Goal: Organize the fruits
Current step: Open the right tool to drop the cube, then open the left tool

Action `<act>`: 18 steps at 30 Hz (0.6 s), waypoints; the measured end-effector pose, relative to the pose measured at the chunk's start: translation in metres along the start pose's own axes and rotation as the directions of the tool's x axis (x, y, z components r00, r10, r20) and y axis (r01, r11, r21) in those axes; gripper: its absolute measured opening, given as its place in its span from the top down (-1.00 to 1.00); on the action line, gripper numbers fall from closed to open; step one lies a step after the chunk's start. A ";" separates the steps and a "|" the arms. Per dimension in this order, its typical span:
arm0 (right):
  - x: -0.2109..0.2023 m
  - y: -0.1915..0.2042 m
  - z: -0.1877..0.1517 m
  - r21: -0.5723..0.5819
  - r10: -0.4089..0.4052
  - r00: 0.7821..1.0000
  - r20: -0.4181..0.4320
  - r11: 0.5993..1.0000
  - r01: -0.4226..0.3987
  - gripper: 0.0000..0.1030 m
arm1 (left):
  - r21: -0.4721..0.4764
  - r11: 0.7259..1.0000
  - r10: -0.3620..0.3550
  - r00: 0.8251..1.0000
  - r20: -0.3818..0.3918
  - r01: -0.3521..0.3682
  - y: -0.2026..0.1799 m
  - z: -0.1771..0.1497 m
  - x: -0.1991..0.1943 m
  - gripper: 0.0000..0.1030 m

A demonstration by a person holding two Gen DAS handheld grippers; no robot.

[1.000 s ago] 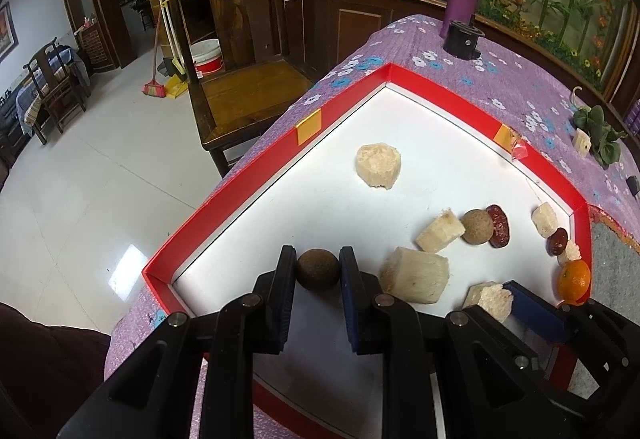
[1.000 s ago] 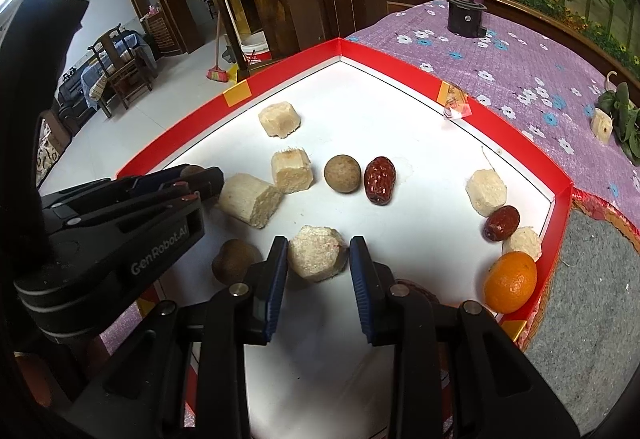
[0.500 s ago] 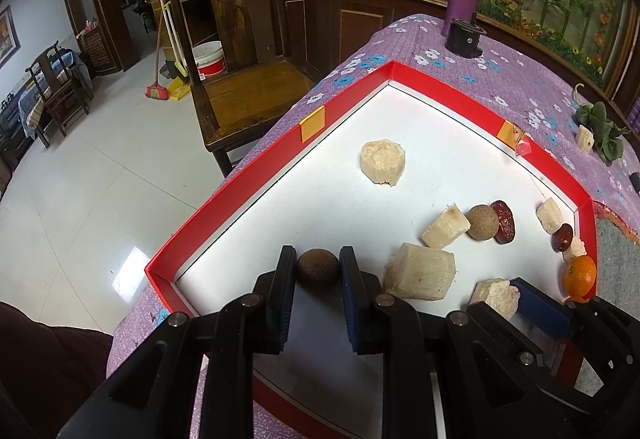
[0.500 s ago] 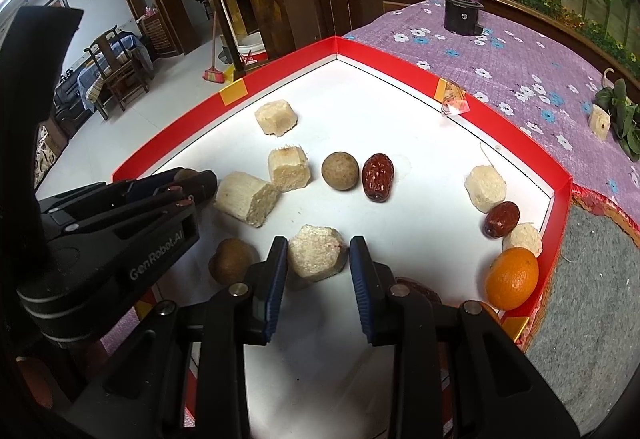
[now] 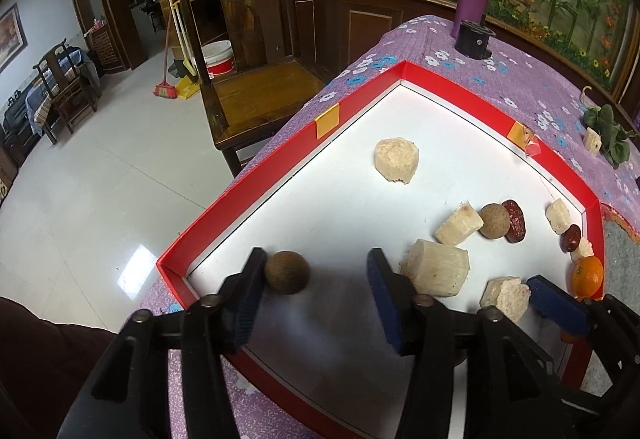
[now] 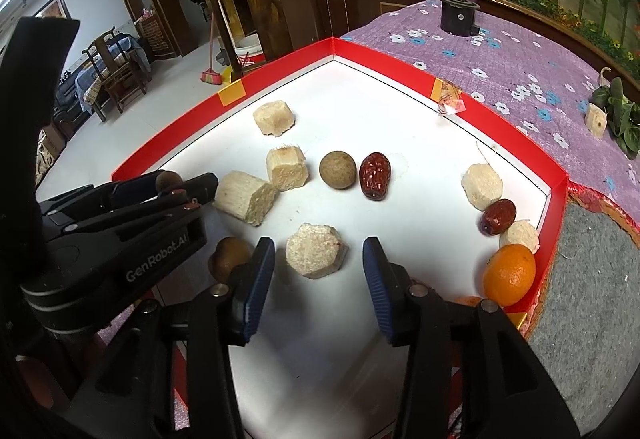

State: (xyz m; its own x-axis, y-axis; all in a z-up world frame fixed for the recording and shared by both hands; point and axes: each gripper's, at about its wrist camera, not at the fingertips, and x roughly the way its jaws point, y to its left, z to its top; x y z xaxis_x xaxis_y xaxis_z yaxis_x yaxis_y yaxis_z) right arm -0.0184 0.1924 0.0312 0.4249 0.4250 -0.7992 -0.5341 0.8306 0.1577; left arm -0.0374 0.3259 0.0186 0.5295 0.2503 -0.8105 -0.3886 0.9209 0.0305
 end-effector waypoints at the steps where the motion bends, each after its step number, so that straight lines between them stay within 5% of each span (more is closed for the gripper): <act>1: 0.000 -0.001 0.000 0.002 0.001 1.000 0.000 1.000 -0.001 0.07 | 0.001 1.000 0.002 1.000 0.000 -0.002 0.000 0.000 0.000 -0.09; 18: -0.022 -0.004 0.001 0.007 0.022 0.999 0.038 1.000 -0.023 0.06 | -0.038 0.999 -0.005 1.000 0.016 0.005 -0.001 0.001 -0.019 -0.25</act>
State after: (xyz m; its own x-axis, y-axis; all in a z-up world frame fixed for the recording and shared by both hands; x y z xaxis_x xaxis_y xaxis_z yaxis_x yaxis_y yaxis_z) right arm -0.0249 0.1807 0.0485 0.4403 0.4568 -0.7730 -0.5383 0.8233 0.1799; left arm -0.0462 0.3204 0.0352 0.5434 0.2508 -0.8011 -0.4145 0.9100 0.0038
